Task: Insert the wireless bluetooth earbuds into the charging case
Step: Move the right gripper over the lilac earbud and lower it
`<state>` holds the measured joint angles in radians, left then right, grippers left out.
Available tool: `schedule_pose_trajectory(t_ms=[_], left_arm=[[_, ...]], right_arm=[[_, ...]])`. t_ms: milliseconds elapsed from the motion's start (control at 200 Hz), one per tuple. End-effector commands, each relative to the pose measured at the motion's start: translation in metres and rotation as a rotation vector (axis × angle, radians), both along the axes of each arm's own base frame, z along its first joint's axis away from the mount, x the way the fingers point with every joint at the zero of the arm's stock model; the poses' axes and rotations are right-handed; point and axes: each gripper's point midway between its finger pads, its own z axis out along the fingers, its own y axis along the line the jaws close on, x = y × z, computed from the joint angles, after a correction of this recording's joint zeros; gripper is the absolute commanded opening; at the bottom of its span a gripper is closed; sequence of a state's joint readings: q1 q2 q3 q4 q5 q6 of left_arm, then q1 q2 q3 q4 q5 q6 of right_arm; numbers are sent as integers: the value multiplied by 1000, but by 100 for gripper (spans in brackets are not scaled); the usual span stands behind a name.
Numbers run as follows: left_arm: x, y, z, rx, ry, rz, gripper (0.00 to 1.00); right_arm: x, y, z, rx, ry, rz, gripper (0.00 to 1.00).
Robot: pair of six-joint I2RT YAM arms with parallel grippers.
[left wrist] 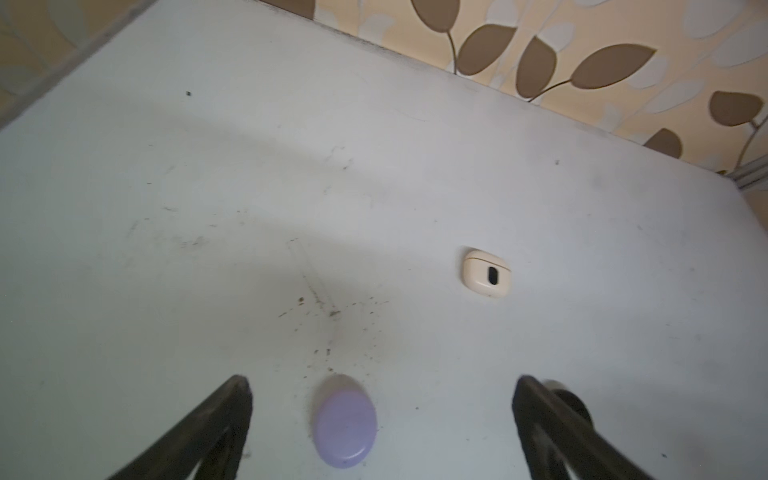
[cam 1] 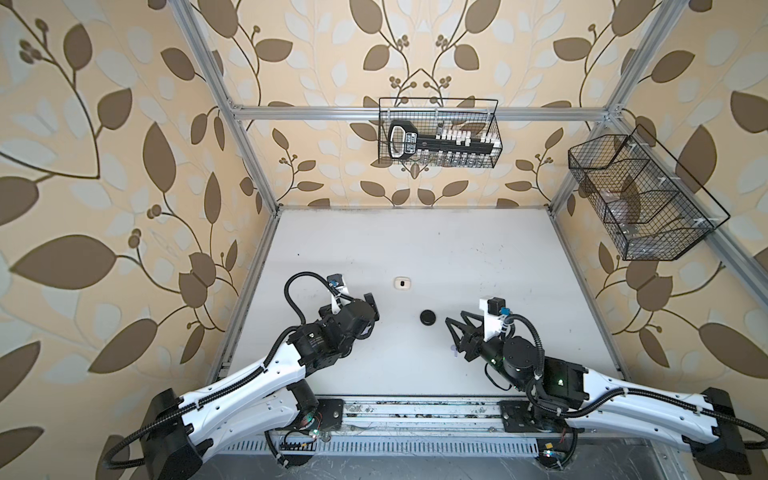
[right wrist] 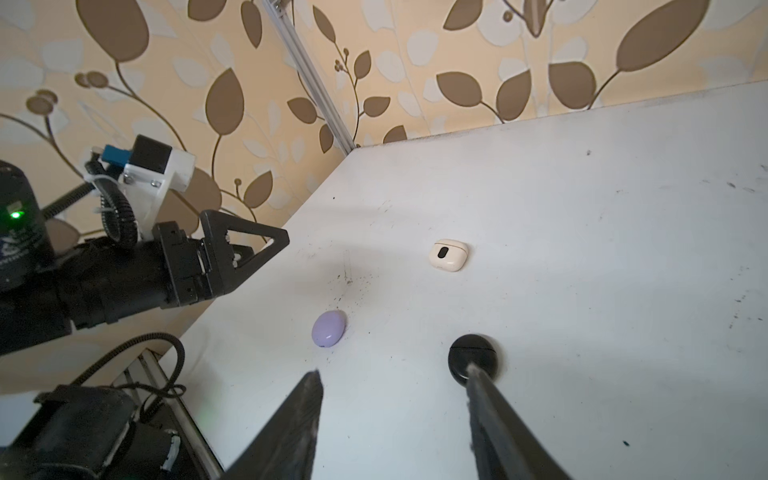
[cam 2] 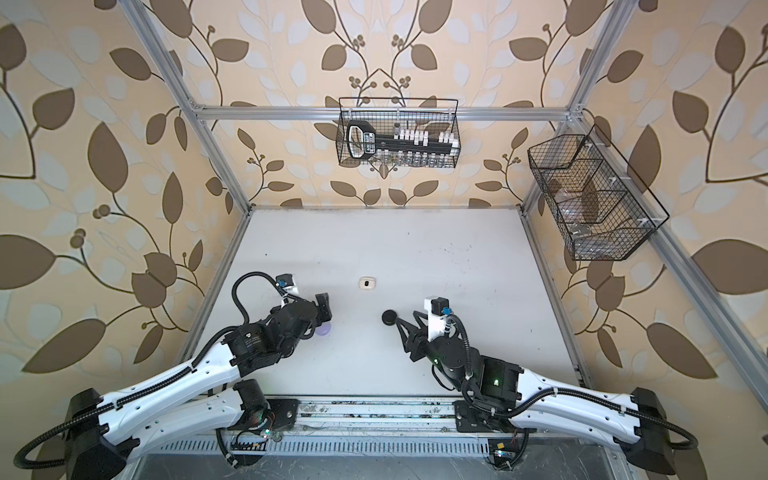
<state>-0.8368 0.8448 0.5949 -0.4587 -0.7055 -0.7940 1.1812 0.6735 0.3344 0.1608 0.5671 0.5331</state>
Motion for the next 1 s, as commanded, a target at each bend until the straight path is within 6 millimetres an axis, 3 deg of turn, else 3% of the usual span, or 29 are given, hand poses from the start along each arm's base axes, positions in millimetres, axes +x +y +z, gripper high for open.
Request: schedule_pose_trajectory(t_ms=[0, 65, 180, 425, 590, 815, 1000], left_arm=[[-12, 51, 5, 191, -26, 149, 99], [-15, 56, 5, 212, -16, 162, 99], [-11, 44, 1, 248, 29, 96, 99], [-15, 65, 3, 318, 50, 252, 99], [-24, 75, 3, 205, -14, 240, 99], [-33, 92, -4, 46, -51, 240, 99], [-28, 93, -10, 66, 6, 260, 99]], right_arm=[[0, 21, 3, -41, -158, 102, 64], [2, 35, -10, -82, -173, 181, 65], [7, 58, -36, -154, -116, 295, 65], [-5, 122, -82, -246, -61, 571, 68], [6, 155, -115, -326, 11, 597, 71], [25, 202, -139, -371, 61, 627, 83], [54, 223, -154, -399, 110, 611, 89]])
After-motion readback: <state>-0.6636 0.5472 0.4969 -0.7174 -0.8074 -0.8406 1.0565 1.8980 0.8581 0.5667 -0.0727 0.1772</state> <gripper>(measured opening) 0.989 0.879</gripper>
